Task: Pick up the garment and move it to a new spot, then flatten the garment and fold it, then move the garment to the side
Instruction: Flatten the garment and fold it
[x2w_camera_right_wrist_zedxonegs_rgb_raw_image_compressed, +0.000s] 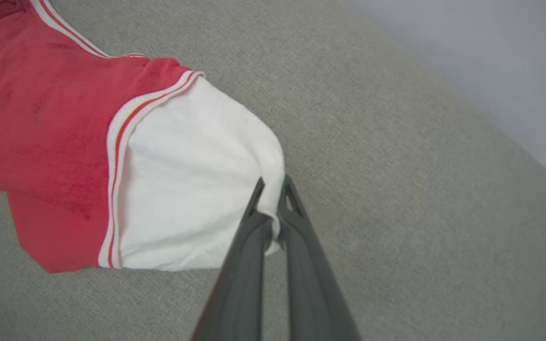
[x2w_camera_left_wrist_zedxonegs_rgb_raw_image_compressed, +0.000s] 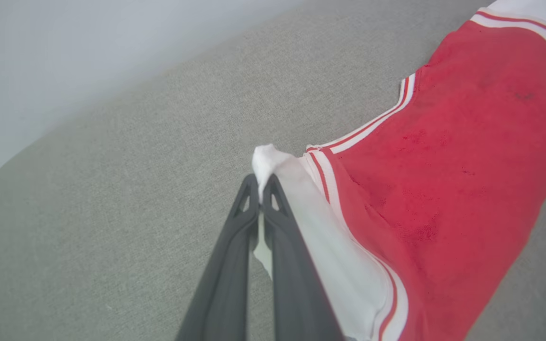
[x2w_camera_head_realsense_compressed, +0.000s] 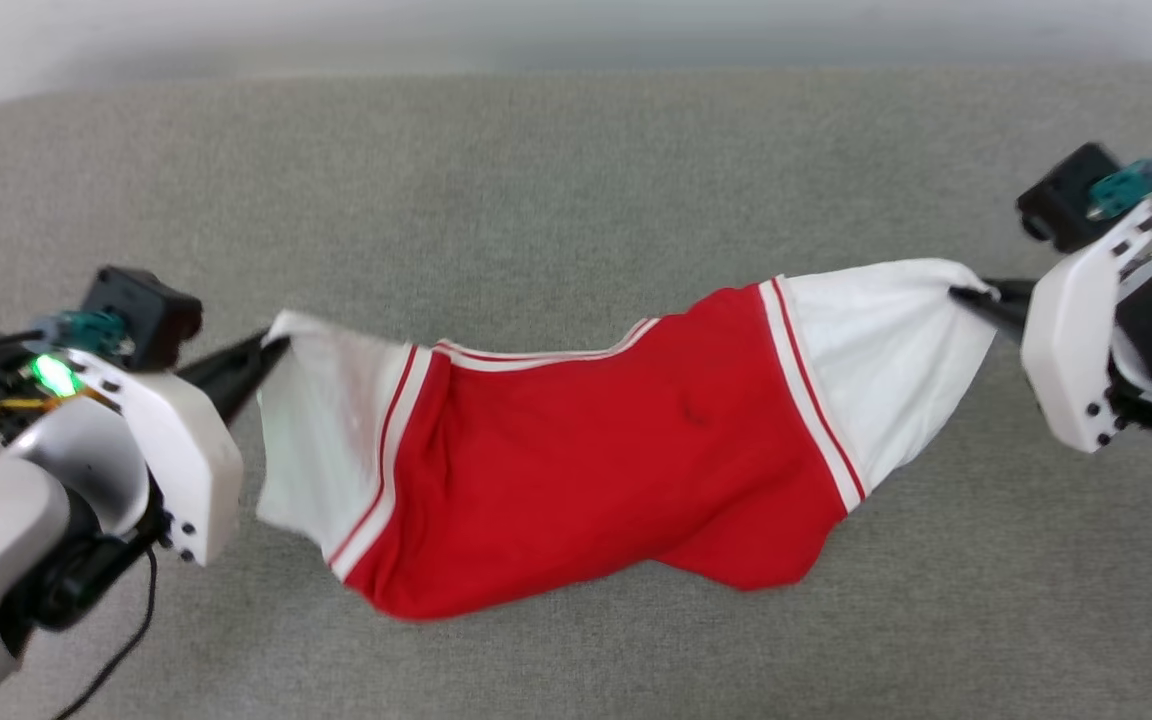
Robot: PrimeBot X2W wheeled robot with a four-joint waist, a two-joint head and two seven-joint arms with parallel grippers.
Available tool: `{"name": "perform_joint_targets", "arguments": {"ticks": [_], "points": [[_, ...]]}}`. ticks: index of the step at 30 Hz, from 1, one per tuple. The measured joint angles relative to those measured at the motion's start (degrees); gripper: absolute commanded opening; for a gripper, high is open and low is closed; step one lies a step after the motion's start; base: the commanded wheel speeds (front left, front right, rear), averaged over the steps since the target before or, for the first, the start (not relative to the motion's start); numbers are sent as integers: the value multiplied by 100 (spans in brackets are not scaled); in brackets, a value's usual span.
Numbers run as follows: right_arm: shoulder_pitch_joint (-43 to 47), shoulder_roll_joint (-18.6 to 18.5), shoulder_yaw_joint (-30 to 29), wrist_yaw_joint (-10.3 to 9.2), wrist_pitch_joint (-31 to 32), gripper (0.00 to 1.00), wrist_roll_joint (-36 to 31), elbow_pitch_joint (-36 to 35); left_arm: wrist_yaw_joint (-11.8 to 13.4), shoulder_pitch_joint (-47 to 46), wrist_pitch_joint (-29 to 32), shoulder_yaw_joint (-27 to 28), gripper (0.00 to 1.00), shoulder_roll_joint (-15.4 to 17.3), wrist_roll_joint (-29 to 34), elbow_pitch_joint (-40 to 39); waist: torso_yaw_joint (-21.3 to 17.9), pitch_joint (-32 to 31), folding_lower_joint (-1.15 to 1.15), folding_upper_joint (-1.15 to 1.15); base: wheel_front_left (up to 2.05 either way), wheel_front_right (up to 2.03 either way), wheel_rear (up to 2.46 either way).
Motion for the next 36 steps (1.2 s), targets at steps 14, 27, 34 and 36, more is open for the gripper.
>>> {"name": "perform_joint_targets", "arguments": {"ticks": [14,27,34,36], "points": [[-937,-416,-1177,0,-987,0,-75,-318,27,-1624,-419,762,0,-337,678,-233,-216,-19,0,0,0,0,0],[-3209,455,-2474,0,-1281,0,-1602,771,-432,-4331,-612,1316,0,-1492,1367,1454,-376,1119,1,0,0,0,0],[-4295,918,-2838,0,-1495,0,-2245,1496,-754,-5609,-890,1423,0,-1936,1735,2377,-454,1585,1,0,0,0,0],[-4607,1012,-2855,0,-1540,0,-2409,1652,-800,-5956,-969,1496,0,-2000,1782,2605,-467,1660,1,0,0,0,0]]}}
